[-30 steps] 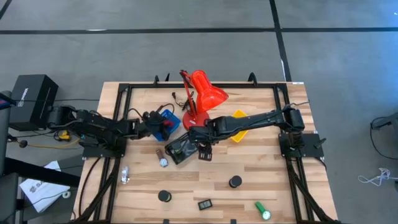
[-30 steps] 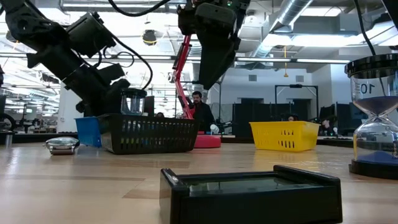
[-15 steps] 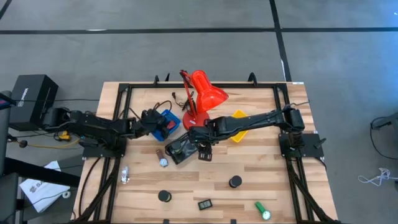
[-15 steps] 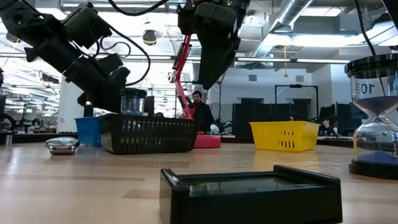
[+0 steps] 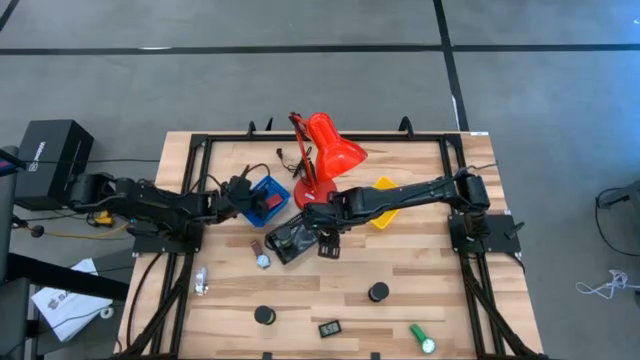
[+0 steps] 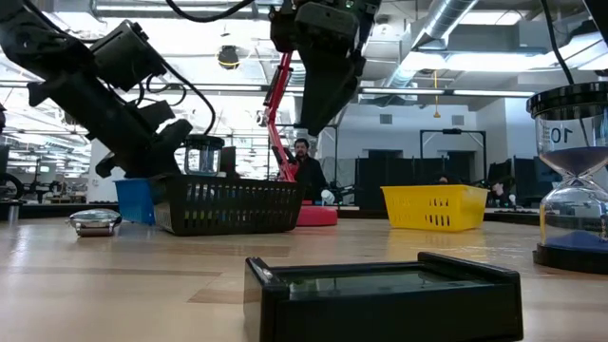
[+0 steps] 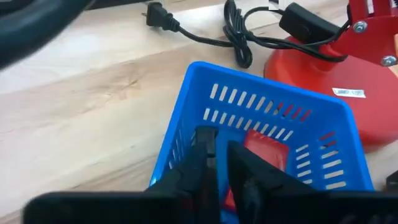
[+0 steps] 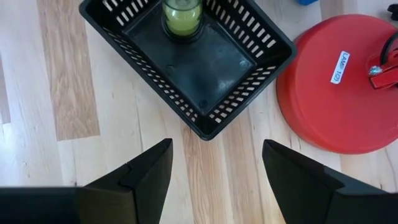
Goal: Pick & Place Office items
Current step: Put the brown watch into the yellow bin
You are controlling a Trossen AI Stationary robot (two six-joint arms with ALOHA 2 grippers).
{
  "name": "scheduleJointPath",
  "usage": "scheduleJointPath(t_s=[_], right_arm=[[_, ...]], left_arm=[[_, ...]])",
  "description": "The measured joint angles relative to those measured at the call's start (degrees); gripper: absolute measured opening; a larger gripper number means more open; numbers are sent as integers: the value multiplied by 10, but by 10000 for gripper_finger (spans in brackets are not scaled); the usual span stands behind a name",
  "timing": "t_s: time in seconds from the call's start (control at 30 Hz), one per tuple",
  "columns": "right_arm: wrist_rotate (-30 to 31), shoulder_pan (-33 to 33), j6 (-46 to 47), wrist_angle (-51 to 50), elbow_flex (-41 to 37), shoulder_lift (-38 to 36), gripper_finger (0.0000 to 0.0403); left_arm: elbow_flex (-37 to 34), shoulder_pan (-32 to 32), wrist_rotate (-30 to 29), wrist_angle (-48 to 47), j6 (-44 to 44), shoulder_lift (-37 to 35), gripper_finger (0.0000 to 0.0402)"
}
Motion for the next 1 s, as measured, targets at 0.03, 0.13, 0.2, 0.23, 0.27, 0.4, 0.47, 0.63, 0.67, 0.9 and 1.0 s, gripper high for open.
scheduleJointPath(t_s=[0.03,0.13,0.2,0.23,0.27,0.4,0.47,0.63,0.67,0.9,1.0], right_arm=[[0,0,-1,2,0,0,240],[0,0,-2,5,0,0,240],[0,0,-12,5,0,0,240],[0,0,-14,5,0,0,240],[0,0,-14,5,0,0,240],[0,0,-14,5,0,0,240],[0,0,-14,5,0,0,240],[0,0,-16,6,0,0,240],[0,-1,-16,7,0,0,240],[0,-6,-16,7,0,0,240],[0,-9,-16,7,0,0,240]], left_arm=[[0,0,-2,0,0,0,42],[0,0,3,-4,0,0,15],[0,0,19,-14,0,0,5],[0,0,25,-19,0,0,3],[0,0,32,-21,0,0,3],[0,0,50,-22,-1,0,2],[0,0,56,-23,0,0,2],[0,0,92,-25,44,0,2],[0,0,94,-29,54,0,1],[0,0,133,-25,93,0,1],[0,0,108,-22,93,-13,1]])
